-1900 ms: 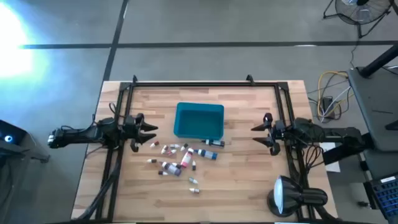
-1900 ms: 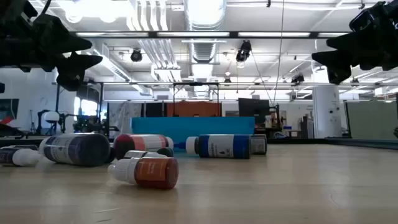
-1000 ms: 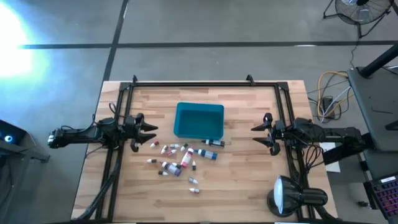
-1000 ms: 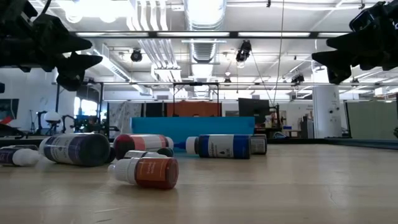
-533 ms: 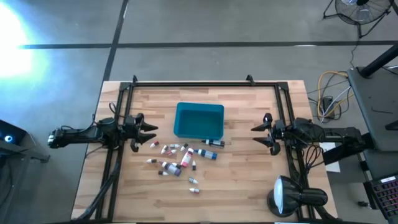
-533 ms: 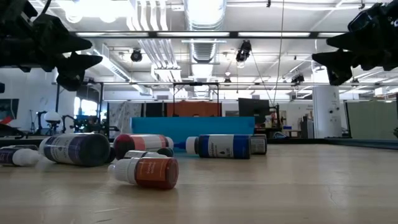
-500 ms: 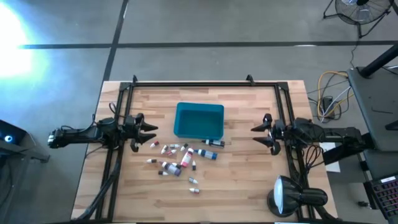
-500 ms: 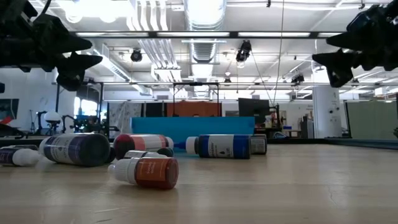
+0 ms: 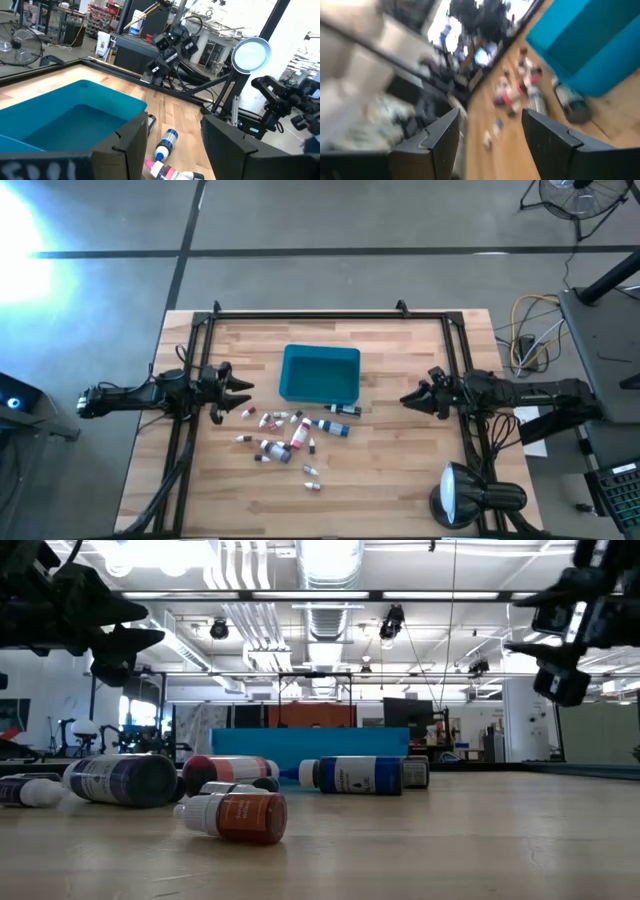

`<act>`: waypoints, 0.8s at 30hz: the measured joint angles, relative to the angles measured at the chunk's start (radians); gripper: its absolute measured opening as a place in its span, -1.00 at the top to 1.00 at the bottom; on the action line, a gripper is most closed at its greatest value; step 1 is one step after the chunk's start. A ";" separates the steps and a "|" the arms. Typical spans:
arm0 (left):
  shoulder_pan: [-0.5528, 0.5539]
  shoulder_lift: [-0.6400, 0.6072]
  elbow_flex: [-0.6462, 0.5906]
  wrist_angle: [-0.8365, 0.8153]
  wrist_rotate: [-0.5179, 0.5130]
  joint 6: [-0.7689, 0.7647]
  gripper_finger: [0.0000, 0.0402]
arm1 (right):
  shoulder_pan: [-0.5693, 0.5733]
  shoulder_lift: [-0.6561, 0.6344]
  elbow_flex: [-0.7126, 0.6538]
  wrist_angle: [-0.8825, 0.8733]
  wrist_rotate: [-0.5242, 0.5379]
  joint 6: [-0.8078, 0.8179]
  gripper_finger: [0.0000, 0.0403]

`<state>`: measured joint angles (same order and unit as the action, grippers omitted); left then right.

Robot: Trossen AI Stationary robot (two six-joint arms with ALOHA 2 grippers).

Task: Pick & Place food coloring
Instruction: Put the large blue food coloring bottle into the bin

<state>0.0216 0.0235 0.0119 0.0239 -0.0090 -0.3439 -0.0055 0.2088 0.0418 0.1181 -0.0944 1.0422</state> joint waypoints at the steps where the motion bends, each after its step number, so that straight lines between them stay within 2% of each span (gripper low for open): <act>1: 0.000 0.000 0.000 0.000 0.000 0.000 0.20 | 0.002 0.024 0.000 0.051 0.033 0.042 -0.02; 4: 0.000 0.000 0.000 0.000 0.000 0.000 0.20 | 0.005 0.144 0.004 0.234 0.062 0.052 -0.02; 6: 0.000 0.000 0.000 0.000 0.000 0.000 0.20 | 0.012 0.258 0.023 0.259 0.031 0.034 -0.02; 10: 0.000 0.000 0.000 -0.001 0.000 0.000 0.20 | 0.052 0.526 0.152 0.136 0.001 -0.039 -0.02; 16: 0.000 0.000 0.000 -0.002 0.000 0.000 0.20 | 0.086 0.905 0.450 -0.168 0.015 -0.136 -0.02; 20: 0.000 0.000 0.000 -0.002 0.000 0.000 0.20 | 0.086 1.089 0.630 -0.379 0.023 -0.160 -0.02; 24: 0.000 0.000 0.000 -0.002 0.000 0.000 0.20 | 0.107 1.200 0.794 -0.459 0.075 -0.191 -0.02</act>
<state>0.0219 0.0232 0.0116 0.0223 -0.0086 -0.3439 0.1013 1.4092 0.8362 -0.3408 -0.0189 0.8513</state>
